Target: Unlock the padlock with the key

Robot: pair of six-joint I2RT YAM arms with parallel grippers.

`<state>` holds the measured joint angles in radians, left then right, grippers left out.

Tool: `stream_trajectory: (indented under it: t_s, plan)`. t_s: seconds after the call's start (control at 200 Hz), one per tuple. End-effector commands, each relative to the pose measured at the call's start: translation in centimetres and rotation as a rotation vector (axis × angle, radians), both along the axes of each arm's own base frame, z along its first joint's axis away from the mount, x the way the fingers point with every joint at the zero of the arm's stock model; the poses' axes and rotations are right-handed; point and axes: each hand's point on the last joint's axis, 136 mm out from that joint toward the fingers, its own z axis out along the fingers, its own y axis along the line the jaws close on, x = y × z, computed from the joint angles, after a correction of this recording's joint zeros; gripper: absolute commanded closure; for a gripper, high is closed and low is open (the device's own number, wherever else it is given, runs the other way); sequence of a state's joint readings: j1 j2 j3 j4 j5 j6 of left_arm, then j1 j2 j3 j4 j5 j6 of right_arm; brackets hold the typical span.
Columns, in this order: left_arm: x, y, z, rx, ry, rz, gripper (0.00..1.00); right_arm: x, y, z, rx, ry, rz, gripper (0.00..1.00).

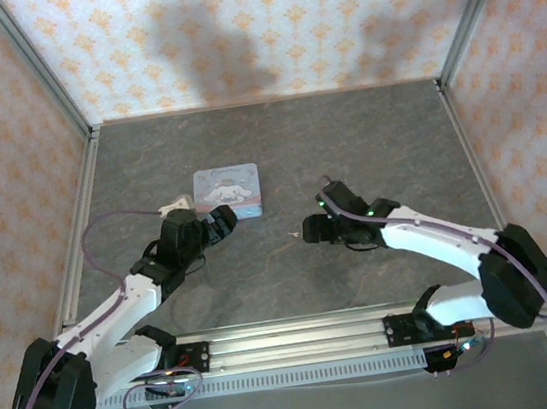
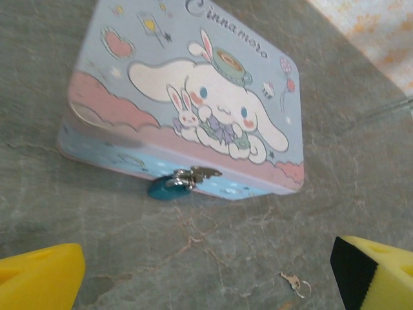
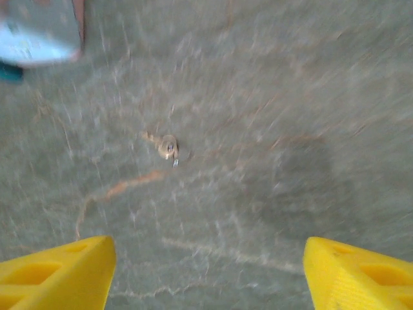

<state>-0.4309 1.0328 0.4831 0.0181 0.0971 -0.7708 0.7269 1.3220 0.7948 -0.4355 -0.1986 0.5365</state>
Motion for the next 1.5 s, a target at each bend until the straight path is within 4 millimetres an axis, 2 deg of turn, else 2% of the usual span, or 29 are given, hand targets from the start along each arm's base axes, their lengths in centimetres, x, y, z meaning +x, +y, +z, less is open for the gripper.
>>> stream_trajectory:
  t_s: [0.0, 0.185, 0.495, 0.856, 1.491]
  plan:
    - [0.7, -1.1, 1.0, -0.029, -0.028, -0.006, 0.01, 0.0, 1.0, -0.8, -0.032, 0.056, -0.033, 0.28]
    - [0.8, -2.1, 1.1, -0.014, -0.029, -0.028, 0.01, 1.5, 3.3, -1.6, -0.05, 0.072, -0.005, 0.37]
    - [0.8, -2.2, 1.3, 0.015, -0.036, -0.029, 0.0, 2.9, 4.4, -3.4, -0.101, 0.089, 0.017, 0.51]
    - [0.9, -2.2, 1.4, 0.031, -0.033, -0.03, 0.0, 3.8, 4.8, -5.1, -0.134, 0.094, 0.016, 0.61]
    - [1.0, -2.2, 1.6, 0.037, -0.033, -0.033, 0.0, 4.8, 4.9, -6.0, -0.152, 0.089, 0.012, 0.71]
